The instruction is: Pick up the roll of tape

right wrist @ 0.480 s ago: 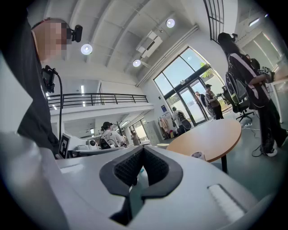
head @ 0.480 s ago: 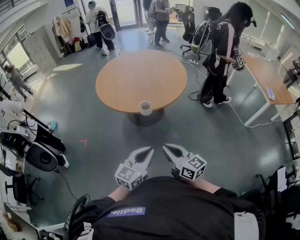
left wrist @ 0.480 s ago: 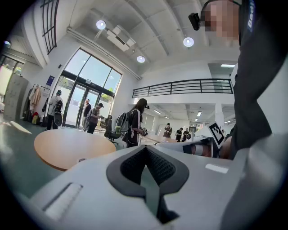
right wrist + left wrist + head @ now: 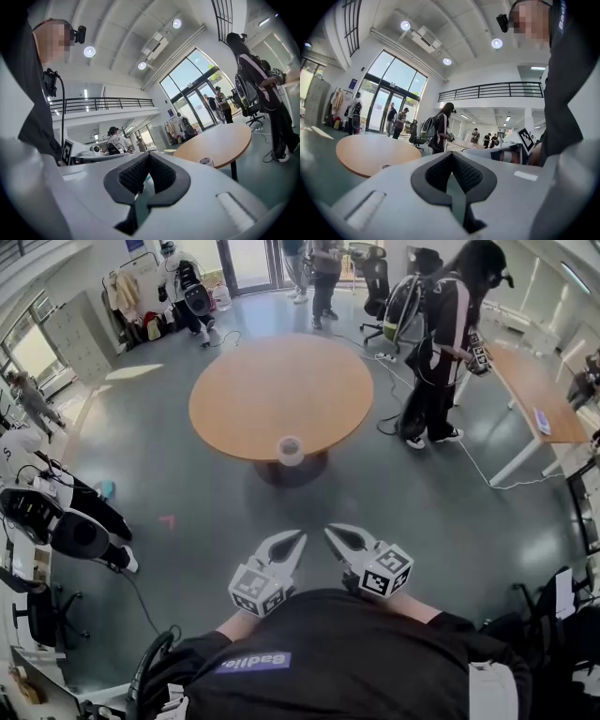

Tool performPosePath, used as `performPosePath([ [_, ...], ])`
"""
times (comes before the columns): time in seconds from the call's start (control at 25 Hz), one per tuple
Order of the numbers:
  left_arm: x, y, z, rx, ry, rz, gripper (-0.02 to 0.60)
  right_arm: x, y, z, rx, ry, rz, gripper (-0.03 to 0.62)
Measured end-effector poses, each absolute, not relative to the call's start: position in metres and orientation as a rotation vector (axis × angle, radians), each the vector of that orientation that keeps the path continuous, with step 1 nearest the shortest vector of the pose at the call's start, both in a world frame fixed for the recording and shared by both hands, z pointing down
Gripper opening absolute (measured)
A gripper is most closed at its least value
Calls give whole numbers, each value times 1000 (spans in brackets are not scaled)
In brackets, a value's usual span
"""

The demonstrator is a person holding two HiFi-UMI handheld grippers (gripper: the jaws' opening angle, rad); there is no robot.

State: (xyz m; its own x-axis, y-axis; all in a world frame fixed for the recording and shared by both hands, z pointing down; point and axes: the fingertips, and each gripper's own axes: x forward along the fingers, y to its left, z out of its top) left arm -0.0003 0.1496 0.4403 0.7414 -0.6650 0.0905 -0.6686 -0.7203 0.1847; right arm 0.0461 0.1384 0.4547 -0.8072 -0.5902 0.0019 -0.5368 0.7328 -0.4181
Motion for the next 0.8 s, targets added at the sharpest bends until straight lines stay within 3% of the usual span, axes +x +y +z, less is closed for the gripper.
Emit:
performPosePath([
  [0.8,59,123,441,2598,-1263,77,15,126,102,461,-759,2713,-798,5],
])
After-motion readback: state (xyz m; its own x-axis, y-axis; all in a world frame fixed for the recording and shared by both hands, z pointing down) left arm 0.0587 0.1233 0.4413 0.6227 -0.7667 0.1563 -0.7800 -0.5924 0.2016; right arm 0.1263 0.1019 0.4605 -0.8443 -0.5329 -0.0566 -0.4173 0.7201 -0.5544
